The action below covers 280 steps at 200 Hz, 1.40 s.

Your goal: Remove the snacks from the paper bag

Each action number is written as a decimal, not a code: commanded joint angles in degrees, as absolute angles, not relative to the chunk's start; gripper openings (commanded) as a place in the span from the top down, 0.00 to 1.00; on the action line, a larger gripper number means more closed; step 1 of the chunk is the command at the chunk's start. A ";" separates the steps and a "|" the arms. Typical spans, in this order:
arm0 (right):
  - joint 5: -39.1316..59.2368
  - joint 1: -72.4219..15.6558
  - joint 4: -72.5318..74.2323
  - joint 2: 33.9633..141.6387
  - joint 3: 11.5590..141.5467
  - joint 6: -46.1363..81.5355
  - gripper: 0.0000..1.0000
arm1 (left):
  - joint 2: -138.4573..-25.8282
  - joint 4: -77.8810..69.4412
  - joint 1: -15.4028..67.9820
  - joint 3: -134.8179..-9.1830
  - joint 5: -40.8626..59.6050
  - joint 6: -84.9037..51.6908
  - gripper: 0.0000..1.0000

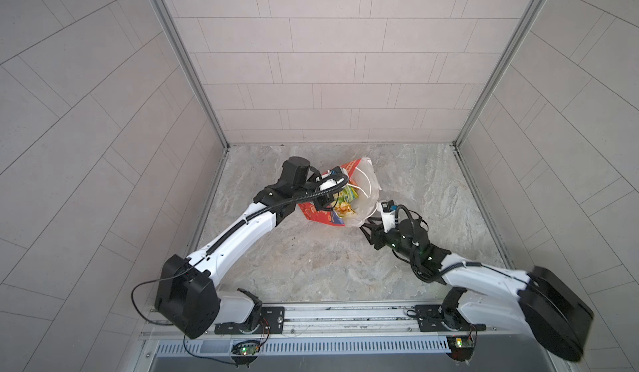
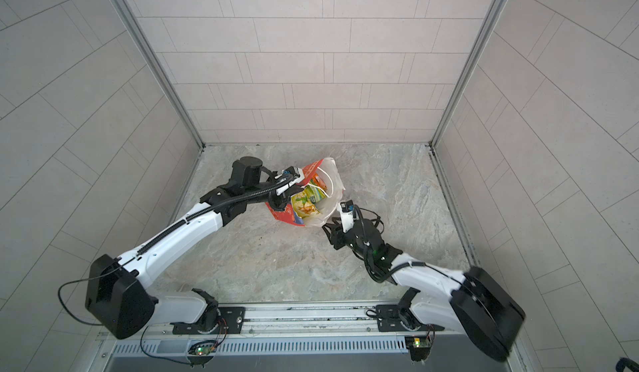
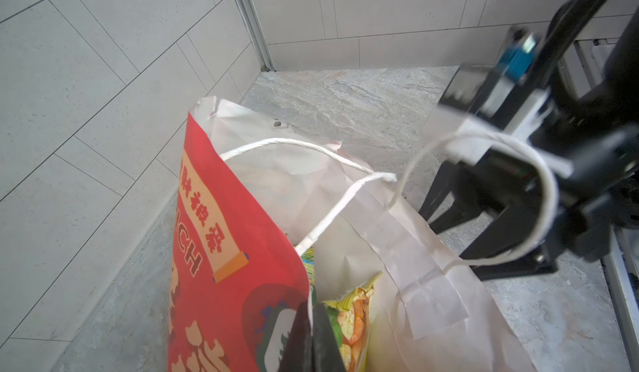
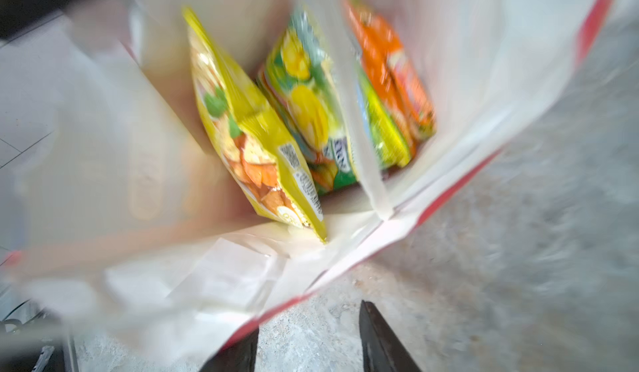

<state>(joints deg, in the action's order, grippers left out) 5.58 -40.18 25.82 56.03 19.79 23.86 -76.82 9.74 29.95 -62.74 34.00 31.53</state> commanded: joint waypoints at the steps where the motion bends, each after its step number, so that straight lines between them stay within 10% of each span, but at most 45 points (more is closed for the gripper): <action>1: -0.66 -39.84 4.48 41.62 20.68 13.14 0.51 | -74.05 4.51 30.59 -61.30 35.18 32.02 1.00; 42: 5.99 -39.20 -2.47 27.79 25.07 13.78 0.52 | -72.08 -0.57 30.59 -57.10 32.22 31.29 1.00; 100: 1.73 -39.06 -20.21 52.12 50.69 10.69 0.53 | -69.75 -4.92 30.59 -55.89 28.81 27.02 1.00; 195: 14.02 -32.25 -5.08 62.11 47.17 16.39 0.51 | -69.61 -6.67 30.59 -54.98 30.16 25.64 1.00; 280: 11.83 -11.90 -5.73 46.59 39.41 31.28 0.54 | -70.77 -6.14 30.60 -56.01 35.22 26.31 1.00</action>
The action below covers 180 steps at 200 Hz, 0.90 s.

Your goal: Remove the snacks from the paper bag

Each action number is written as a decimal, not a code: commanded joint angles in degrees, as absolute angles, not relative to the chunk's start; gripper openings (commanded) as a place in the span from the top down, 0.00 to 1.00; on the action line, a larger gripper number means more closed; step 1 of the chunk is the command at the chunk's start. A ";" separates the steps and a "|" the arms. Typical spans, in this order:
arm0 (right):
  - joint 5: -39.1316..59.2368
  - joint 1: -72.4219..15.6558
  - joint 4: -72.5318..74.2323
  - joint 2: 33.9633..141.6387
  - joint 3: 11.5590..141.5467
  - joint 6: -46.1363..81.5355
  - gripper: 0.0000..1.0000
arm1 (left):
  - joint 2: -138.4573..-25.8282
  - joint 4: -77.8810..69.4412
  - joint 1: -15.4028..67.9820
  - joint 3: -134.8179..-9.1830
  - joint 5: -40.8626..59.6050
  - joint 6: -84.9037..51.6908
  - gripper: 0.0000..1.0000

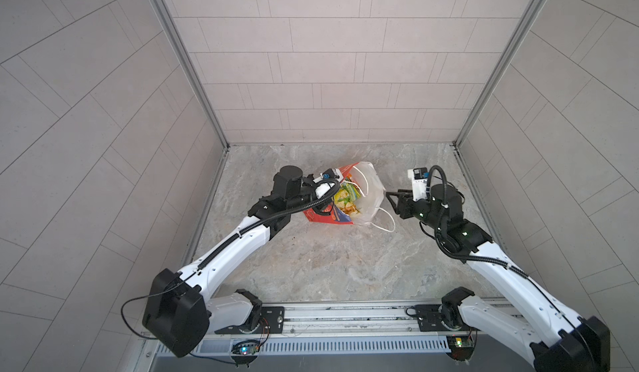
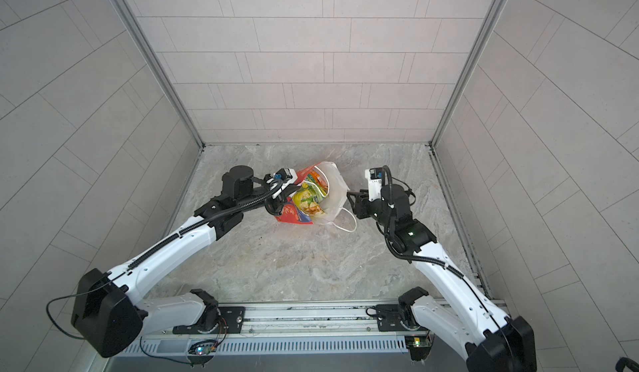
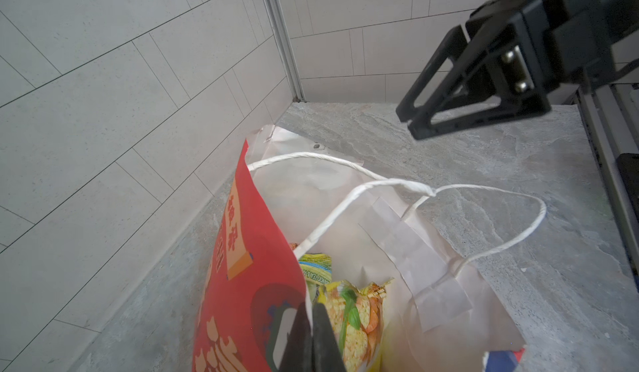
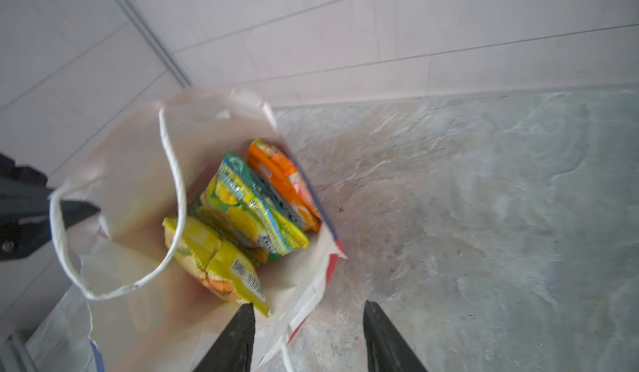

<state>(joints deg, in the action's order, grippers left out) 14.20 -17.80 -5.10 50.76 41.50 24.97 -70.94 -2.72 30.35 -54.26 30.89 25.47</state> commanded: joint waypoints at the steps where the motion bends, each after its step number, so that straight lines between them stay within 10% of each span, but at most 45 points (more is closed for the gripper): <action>1: 11.81 -11.66 -5.81 46.50 39.22 31.46 0.55 | -70.76 -6.10 30.59 -56.04 35.36 26.34 1.00; 81: 27.24 -0.82 8.64 64.61 26.74 42.44 0.75 | -72.59 -5.85 30.59 -57.10 37.63 26.55 1.00; 180: 26.64 -23.29 54.78 99.11 27.05 59.52 0.78 | -72.46 -6.81 30.50 -57.40 35.93 26.17 1.00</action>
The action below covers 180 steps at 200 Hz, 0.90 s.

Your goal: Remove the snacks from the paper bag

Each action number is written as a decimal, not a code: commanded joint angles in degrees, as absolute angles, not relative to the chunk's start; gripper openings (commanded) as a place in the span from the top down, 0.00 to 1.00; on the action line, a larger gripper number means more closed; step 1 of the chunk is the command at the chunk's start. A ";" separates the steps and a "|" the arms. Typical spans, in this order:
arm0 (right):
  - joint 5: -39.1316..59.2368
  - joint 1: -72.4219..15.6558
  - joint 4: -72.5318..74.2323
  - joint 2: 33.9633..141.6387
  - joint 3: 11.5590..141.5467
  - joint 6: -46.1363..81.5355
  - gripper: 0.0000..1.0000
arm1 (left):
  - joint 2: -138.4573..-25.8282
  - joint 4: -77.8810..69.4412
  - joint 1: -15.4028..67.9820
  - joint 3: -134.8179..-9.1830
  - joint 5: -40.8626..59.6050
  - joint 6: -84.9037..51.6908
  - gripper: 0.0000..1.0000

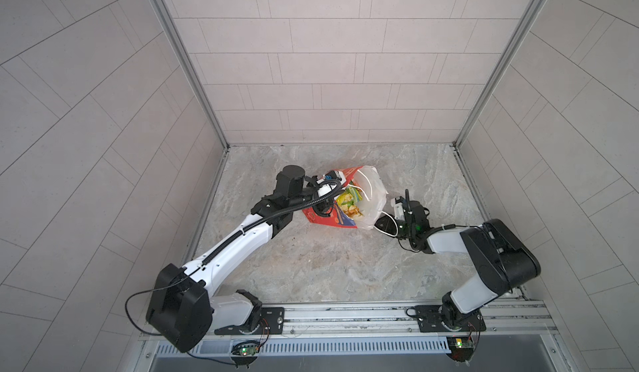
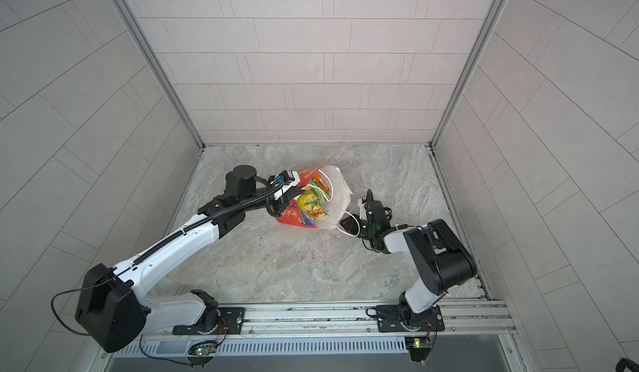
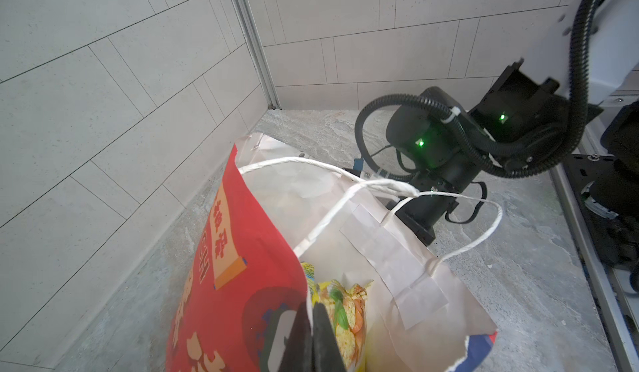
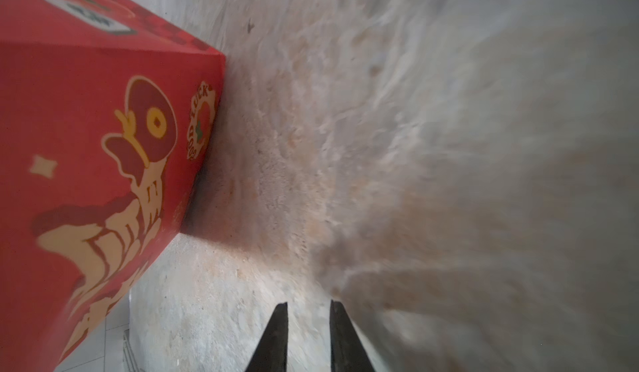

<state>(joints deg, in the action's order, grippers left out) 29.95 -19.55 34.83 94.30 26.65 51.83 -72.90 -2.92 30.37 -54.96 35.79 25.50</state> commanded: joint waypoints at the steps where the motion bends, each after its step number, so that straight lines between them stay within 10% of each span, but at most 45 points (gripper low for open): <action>1: 26.46 -23.51 55.16 99.39 27.10 59.64 0.78 | -72.44 -6.79 30.50 -57.39 35.85 26.18 1.00; 59: 18.41 -30.95 80.20 117.71 32.73 69.06 0.80 | -74.13 -7.98 29.41 -58.52 36.30 28.75 1.00; 115: 13.79 -36.36 73.25 122.27 43.50 68.86 0.79 | -79.67 -9.15 25.61 -62.41 41.18 31.55 1.00; 180: 16.31 -37.17 55.58 105.99 35.85 54.20 0.69 | -76.04 -8.93 25.05 -58.85 39.88 31.92 1.00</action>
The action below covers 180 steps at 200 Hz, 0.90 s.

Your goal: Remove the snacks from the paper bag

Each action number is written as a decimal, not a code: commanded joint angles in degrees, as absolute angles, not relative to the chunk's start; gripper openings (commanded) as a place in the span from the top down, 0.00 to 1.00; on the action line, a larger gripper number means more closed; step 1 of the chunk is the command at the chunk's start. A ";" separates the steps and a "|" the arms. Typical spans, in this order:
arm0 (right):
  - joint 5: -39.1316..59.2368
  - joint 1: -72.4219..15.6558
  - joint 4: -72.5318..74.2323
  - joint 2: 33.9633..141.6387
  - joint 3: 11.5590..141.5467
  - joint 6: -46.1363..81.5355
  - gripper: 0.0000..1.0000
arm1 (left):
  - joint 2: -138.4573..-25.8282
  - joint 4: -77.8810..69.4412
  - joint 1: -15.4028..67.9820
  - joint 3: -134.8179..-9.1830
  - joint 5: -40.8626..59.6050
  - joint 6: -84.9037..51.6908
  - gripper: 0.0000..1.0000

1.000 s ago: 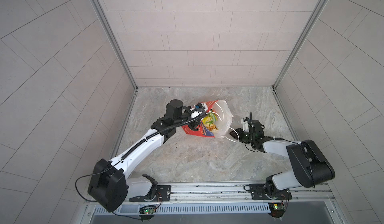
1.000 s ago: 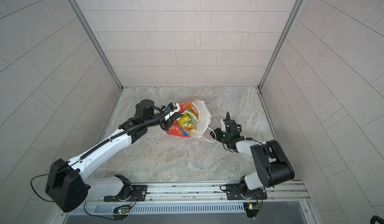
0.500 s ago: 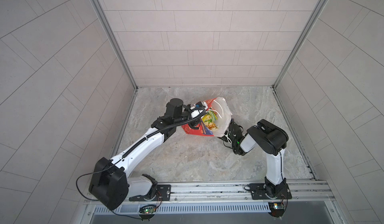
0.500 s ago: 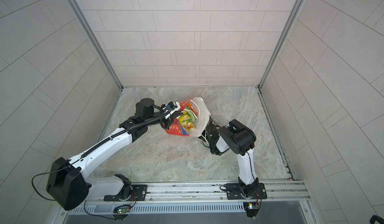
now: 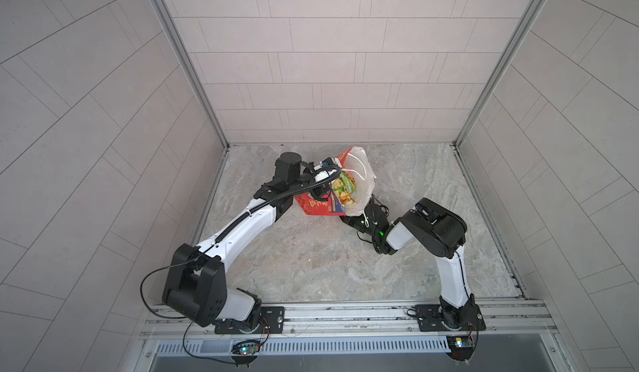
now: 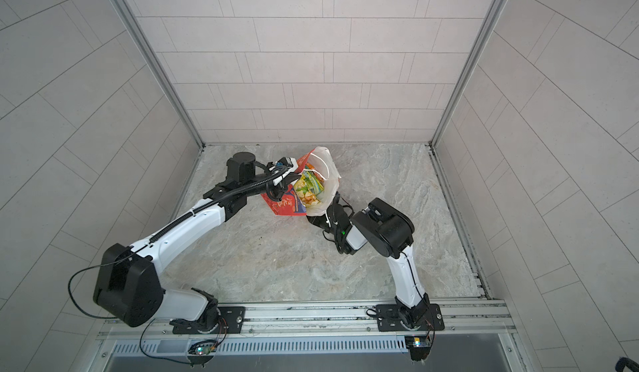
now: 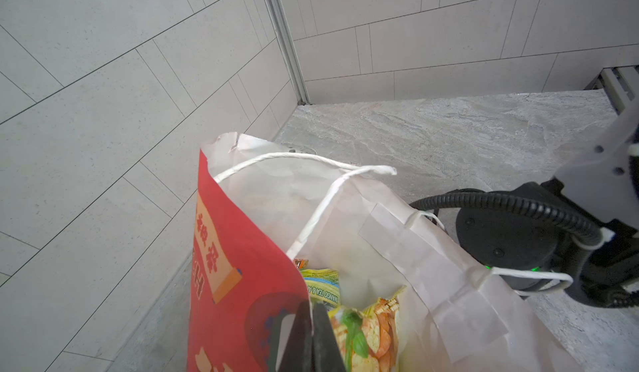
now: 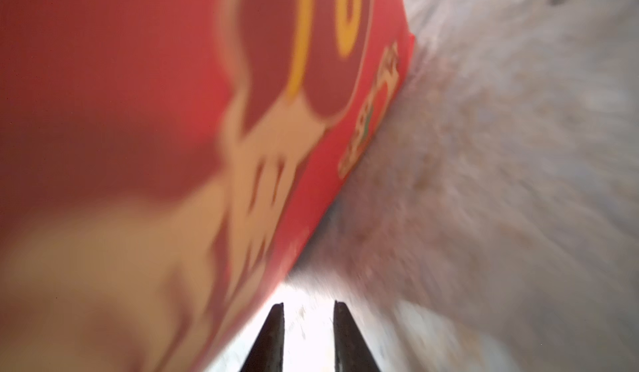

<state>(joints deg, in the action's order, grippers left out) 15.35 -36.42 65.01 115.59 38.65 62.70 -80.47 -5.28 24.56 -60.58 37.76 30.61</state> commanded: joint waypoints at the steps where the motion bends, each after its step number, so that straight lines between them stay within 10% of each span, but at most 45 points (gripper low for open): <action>1: 16.46 -37.22 54.90 105.68 35.81 53.77 0.69 | -75.99 -8.86 25.05 -58.74 39.76 31.96 1.00; 64: 9.36 -42.07 8.31 71.25 28.58 30.23 0.56 | -69.97 -8.88 25.05 -51.88 36.98 31.08 1.00; 180: -14.20 -33.45 -26.80 20.90 25.90 27.64 0.47 | -68.48 -8.80 23.43 -49.75 37.82 30.21 1.00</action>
<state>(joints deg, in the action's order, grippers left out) -10.28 -38.17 -17.37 21.04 19.73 32.05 -69.63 -8.32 24.14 -49.87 36.36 30.89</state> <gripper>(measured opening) 0.538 0.054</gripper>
